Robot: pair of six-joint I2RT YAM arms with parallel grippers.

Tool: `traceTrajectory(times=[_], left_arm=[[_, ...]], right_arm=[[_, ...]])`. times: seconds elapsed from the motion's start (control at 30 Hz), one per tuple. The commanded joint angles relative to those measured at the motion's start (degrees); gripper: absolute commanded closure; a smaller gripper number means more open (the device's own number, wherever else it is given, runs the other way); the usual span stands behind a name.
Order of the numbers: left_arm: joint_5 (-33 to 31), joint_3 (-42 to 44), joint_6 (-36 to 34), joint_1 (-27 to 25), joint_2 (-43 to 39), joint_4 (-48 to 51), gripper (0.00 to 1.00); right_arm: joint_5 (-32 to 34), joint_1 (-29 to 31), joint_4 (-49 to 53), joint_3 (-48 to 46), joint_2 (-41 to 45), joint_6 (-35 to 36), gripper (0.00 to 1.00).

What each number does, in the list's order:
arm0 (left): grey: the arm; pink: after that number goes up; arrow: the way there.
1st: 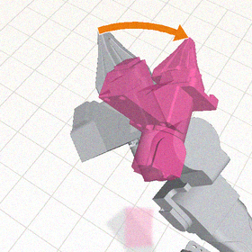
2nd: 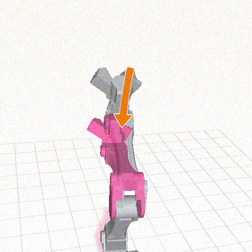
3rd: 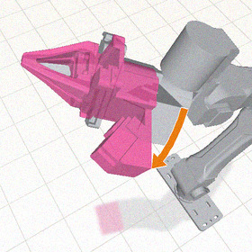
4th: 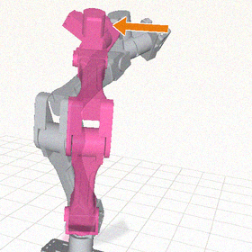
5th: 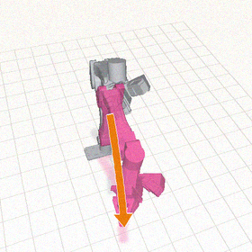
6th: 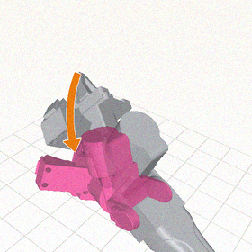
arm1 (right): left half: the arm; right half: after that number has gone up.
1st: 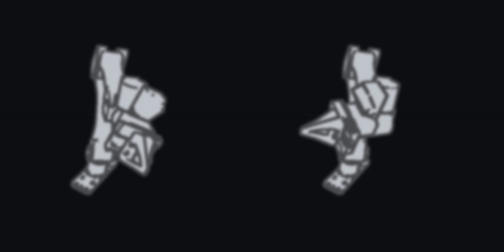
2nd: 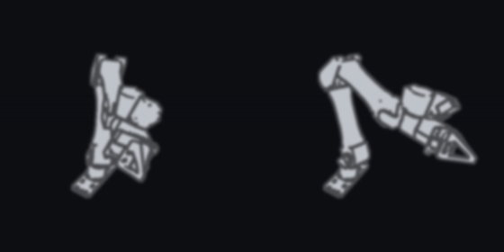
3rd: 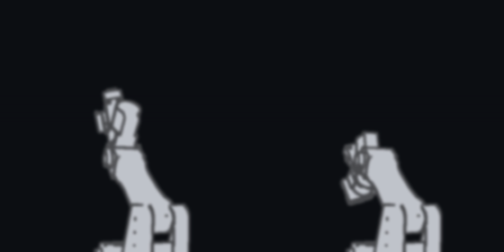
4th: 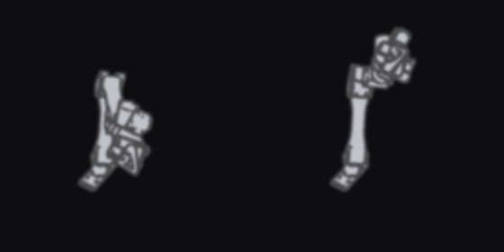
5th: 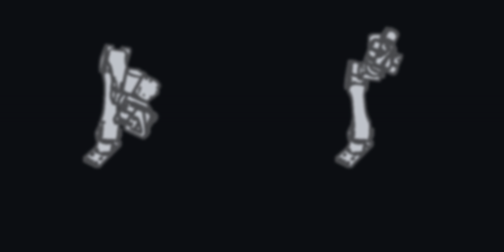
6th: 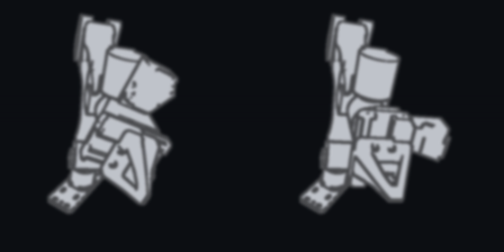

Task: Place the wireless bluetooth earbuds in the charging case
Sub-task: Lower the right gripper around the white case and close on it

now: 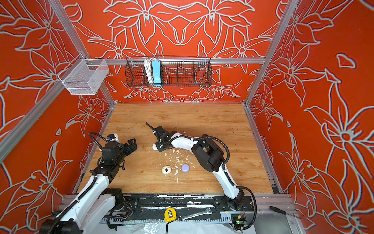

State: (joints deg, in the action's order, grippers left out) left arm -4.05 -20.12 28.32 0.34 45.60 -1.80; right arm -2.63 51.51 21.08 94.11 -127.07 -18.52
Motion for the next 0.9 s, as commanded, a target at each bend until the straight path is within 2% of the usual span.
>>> traceTrajectory(times=[0.0, 0.27, 0.5, 0.57, 0.67, 0.77, 0.87], left_arm=[[-0.8, 0.4, 0.6, 0.2, -0.8, -0.4, 0.03], [-3.0, 0.4, 1.5, 0.2, -1.7, 1.0, 0.03], [-7.2, 0.8, 3.7, 0.3, -3.3, 3.1, 0.03], [-7.1, 0.7, 3.6, 0.2, -3.3, 3.3, 0.03], [-6.7, 0.3, 3.4, 0.3, -2.5, 3.3, 0.03], [-4.9, -0.5, 2.5, 0.4, -0.5, 2.7, 0.03], [-3.7, -2.4, 2.2, 0.9, 3.0, 3.0, 0.03]], right_arm=[[-0.9, 1.6, 0.7, -1.1, 1.5, -1.6, 0.84], [-0.9, 4.4, -1.2, -1.5, 2.2, -0.8, 0.84], [1.7, 4.9, -3.2, -3.1, 4.6, 5.6, 0.81], [3.5, 4.9, -4.0, -4.0, 5.7, 9.5, 0.69], [3.6, 4.5, -6.9, -6.0, 7.1, 16.1, 0.61], [0.8, 3.8, -8.9, -7.8, 8.2, 24.0, 0.48], [-5.5, 2.1, -10.5, -9.0, 8.3, 30.1, 0.36]])
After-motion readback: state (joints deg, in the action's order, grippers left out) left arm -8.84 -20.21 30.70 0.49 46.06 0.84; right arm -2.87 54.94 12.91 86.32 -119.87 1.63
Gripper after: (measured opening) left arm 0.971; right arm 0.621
